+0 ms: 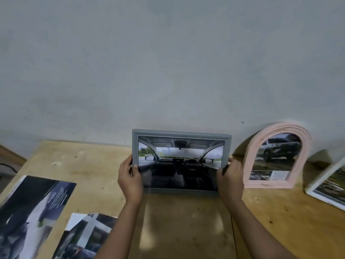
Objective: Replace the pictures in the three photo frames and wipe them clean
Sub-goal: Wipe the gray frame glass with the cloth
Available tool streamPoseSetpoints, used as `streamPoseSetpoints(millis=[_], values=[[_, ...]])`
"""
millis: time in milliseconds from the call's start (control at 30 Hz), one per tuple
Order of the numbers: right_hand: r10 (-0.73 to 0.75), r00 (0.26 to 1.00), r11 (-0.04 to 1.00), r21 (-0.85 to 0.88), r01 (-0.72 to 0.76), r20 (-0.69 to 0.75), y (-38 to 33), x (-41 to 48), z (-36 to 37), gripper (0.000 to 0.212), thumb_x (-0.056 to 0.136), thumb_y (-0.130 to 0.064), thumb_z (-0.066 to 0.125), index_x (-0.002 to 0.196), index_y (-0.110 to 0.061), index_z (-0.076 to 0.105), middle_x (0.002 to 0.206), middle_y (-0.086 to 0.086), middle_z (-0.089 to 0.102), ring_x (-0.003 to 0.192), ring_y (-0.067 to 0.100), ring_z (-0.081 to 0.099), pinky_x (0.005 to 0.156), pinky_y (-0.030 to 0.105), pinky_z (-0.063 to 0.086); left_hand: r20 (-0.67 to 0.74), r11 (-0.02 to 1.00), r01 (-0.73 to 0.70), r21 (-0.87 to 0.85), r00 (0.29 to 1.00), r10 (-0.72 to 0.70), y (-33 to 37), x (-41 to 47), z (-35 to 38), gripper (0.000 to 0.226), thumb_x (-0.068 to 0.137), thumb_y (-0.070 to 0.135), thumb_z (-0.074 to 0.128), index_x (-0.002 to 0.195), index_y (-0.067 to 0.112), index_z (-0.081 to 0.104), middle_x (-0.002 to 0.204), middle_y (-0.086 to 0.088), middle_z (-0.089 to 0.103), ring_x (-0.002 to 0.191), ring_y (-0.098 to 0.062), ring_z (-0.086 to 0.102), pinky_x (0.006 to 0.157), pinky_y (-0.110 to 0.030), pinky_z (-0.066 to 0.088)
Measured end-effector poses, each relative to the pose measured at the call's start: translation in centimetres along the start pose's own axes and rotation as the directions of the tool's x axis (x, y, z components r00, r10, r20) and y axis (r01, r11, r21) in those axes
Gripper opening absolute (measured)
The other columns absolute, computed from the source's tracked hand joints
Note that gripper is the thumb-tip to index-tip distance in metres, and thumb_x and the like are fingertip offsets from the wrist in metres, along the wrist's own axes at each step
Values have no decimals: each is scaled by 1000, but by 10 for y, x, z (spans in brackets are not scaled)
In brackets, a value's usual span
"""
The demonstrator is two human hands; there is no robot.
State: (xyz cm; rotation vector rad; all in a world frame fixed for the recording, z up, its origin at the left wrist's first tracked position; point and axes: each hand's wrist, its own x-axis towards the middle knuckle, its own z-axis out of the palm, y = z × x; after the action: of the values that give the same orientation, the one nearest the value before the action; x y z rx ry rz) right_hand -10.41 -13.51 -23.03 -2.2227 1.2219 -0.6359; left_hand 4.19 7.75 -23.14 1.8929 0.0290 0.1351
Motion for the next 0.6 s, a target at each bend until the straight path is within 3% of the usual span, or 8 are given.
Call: streamPoseSetpoints(millis=[67,167,433,600], values=[[86,996,996,-29,-86,6,-3,6,1,23,89,-7,54,111,-3,49,106,13,50,100,29,49,73,37,41,33,999,-34,12,999,33,-1,8,11,33,93,0,49,125,6,58,121,-7,59,107,-17,54,96,-35,46],[104,994,992,-69,-105,-16,-3,12,2,31,88,-8,55,117,-1,47,114,16,50,109,32,47,78,40,43,53,984,-162,71,986,158,-3,19,25,33,88,-8,50,119,-1,60,115,-17,62,104,-30,58,89,-37,48],[108,990,993,-40,-112,-86,-15,29,6,32,87,-4,56,117,2,46,116,20,49,105,37,52,82,43,45,51,981,-188,39,981,186,1,41,40,35,85,-11,51,117,-2,62,112,-17,64,103,-30,59,86,-36,49],[93,992,993,-62,-98,-79,-16,31,9,35,85,-1,56,118,4,46,115,22,48,100,39,53,80,47,47,89,980,-190,60,979,184,1,40,37,34,87,-9,52,120,-2,60,112,-19,62,101,-29,58,82,-28,46]])
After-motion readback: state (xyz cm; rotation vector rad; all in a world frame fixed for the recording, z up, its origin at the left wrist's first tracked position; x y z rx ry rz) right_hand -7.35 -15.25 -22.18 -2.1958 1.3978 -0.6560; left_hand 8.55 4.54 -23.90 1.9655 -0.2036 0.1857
